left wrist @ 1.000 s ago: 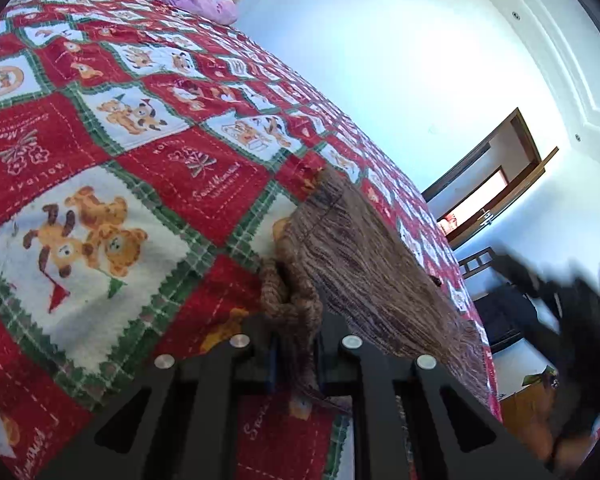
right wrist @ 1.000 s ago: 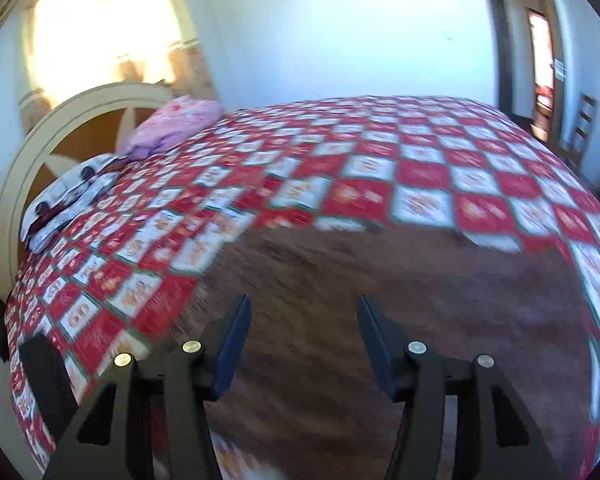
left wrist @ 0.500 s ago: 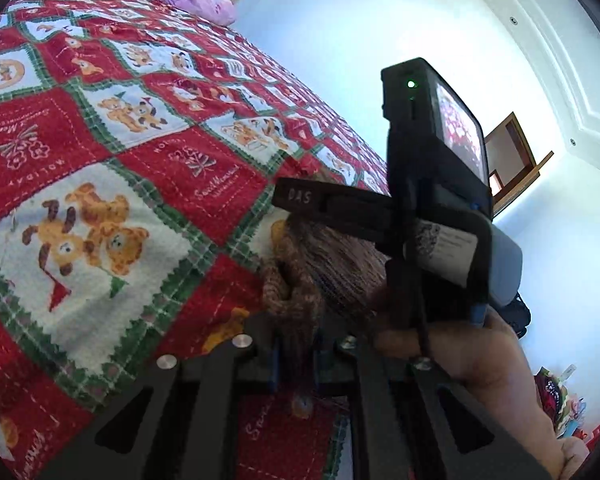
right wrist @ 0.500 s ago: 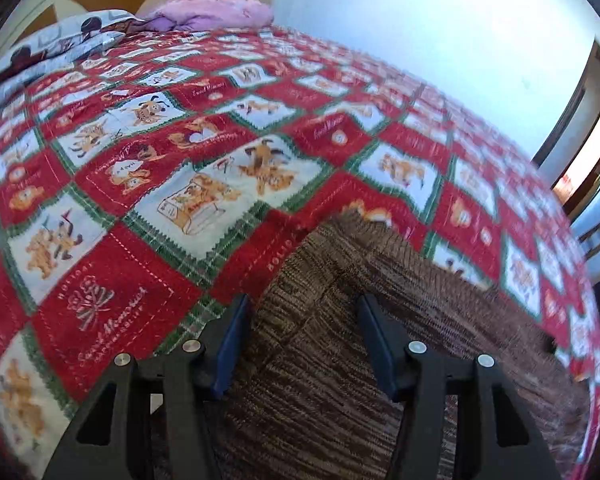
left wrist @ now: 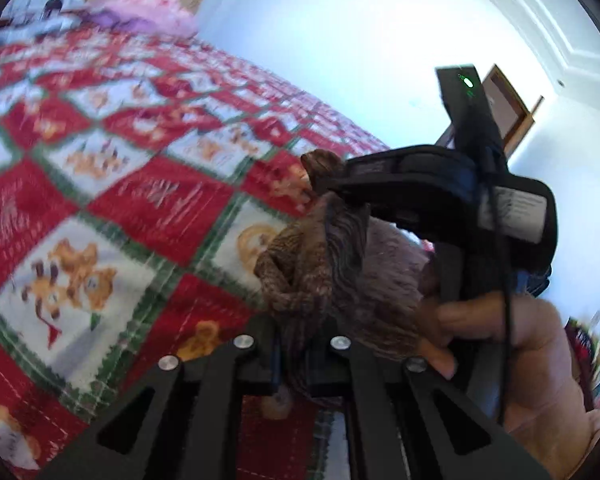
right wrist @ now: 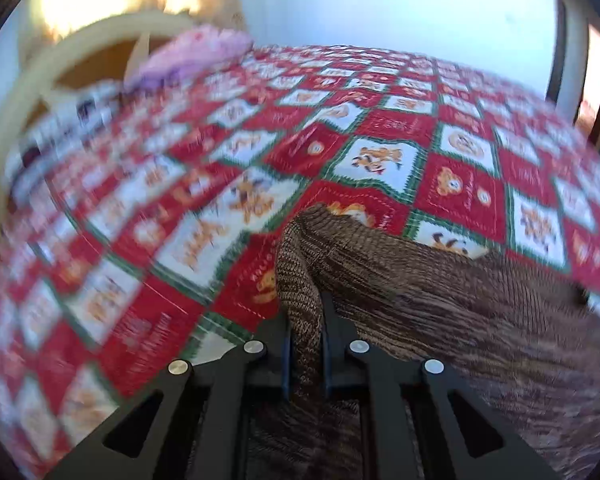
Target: Fold small clothes
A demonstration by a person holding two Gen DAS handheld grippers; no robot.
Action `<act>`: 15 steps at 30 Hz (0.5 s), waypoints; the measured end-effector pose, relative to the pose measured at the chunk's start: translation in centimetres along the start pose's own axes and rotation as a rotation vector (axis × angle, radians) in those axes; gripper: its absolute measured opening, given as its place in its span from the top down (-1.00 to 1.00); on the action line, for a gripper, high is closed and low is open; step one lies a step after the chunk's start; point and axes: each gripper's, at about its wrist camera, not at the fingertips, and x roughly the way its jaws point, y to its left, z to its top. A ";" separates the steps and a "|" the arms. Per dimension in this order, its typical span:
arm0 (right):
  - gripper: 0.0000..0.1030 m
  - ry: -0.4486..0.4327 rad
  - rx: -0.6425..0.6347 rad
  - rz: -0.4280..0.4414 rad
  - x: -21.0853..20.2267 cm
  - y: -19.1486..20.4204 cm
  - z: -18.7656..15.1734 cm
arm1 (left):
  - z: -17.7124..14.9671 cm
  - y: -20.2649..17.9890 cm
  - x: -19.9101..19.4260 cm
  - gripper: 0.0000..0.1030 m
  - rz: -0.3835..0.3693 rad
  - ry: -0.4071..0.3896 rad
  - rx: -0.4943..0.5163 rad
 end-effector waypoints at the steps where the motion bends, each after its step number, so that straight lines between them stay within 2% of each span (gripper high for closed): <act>1: 0.79 -0.010 0.025 0.021 -0.6 -0.6 0.1 | 0.2 -0.6 -0.4 0.85 -0.003 -0.012 0.022; 5: 0.80 -0.083 0.097 0.076 -4.5 -3.8 0.1 | 0.7 -3.8 -1.1 0.85 -0.022 -0.047 0.155; 9: 0.80 -0.135 0.172 0.078 -7.9 -8.1 -0.3 | 0.2 -8.1 -1.5 0.85 -0.108 -0.050 0.289; 15: 0.80 -0.182 0.264 0.045 -11.8 -15.0 -2.2 | -2.1 -14.8 -0.2 0.85 -0.191 -0.035 0.462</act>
